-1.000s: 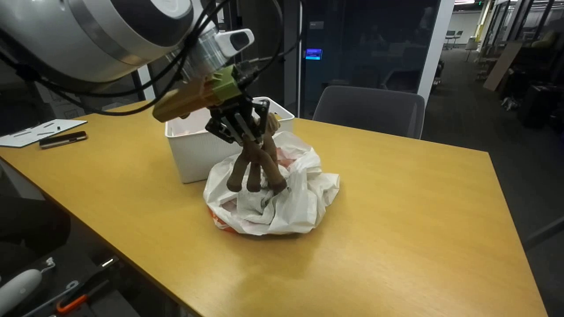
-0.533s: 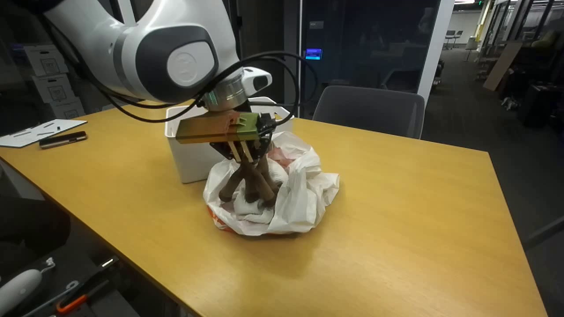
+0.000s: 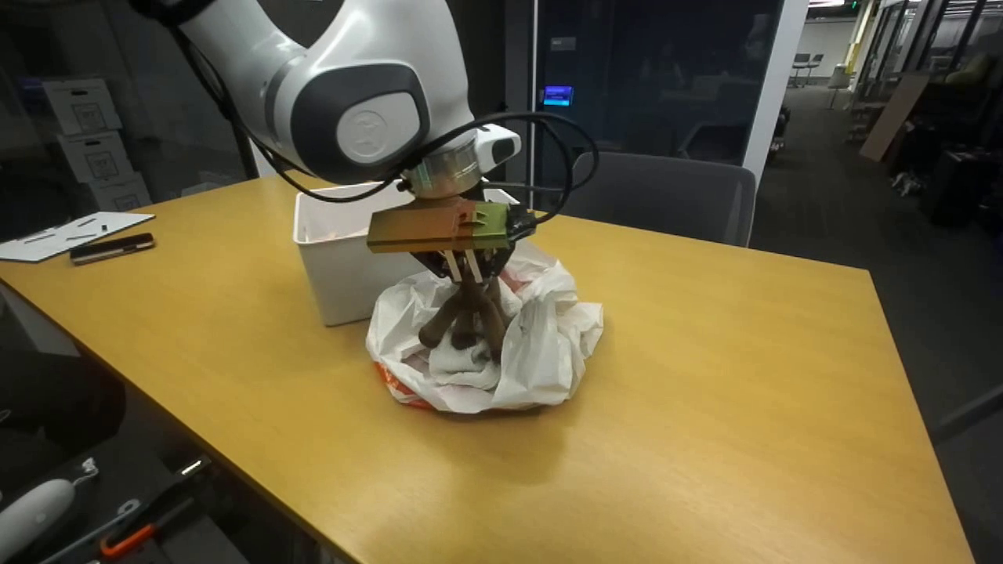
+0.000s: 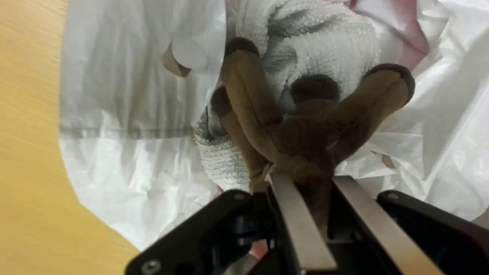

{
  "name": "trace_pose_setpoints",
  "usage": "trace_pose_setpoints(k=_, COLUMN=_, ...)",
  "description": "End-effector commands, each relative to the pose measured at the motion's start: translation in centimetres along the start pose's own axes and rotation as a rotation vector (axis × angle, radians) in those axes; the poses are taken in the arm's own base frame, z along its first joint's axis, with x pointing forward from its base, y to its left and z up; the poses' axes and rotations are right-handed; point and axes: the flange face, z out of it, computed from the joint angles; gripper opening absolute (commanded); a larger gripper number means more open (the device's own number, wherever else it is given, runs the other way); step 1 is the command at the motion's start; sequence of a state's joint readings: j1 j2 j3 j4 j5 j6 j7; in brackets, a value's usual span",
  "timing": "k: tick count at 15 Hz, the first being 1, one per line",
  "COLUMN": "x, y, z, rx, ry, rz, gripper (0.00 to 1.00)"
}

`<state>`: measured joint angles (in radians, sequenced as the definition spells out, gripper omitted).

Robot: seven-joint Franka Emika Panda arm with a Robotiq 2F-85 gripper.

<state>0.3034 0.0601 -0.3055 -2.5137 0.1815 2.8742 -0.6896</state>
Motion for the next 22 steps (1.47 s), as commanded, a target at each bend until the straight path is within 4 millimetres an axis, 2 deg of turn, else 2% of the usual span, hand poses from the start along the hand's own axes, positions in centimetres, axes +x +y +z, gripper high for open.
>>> trace_pose_setpoints(k=1, x=-0.1, y=2.8, z=2.1, rx=-0.002, ry=-0.071, rz=0.043, gripper=0.18)
trace_pose_setpoints(k=4, x=-0.8, y=3.5, z=3.5, rx=0.056, ry=-0.16, rz=0.075, gripper=0.17)
trace_pose_setpoints(k=8, x=-0.4, y=4.2, z=3.8, rx=0.086, ry=-0.182, rz=0.078, gripper=0.17)
trace_pose_setpoints(k=9, x=-0.2, y=4.3, z=3.6, rx=0.091, ry=-0.178, rz=0.085, gripper=0.42)
trace_pose_setpoints(k=11, x=0.1, y=4.0, z=2.9, rx=0.1, ry=-0.18, rz=0.091, gripper=0.5)
trace_pose_setpoints(k=17, x=1.4, y=2.5, z=-0.8, rx=0.045, ry=-0.155, rz=0.052, gripper=0.97)
trace_pose_setpoints(k=22, x=3.3, y=0.4, z=-5.4, rx=-0.029, ry=-0.082, rz=-0.008, gripper=1.0)
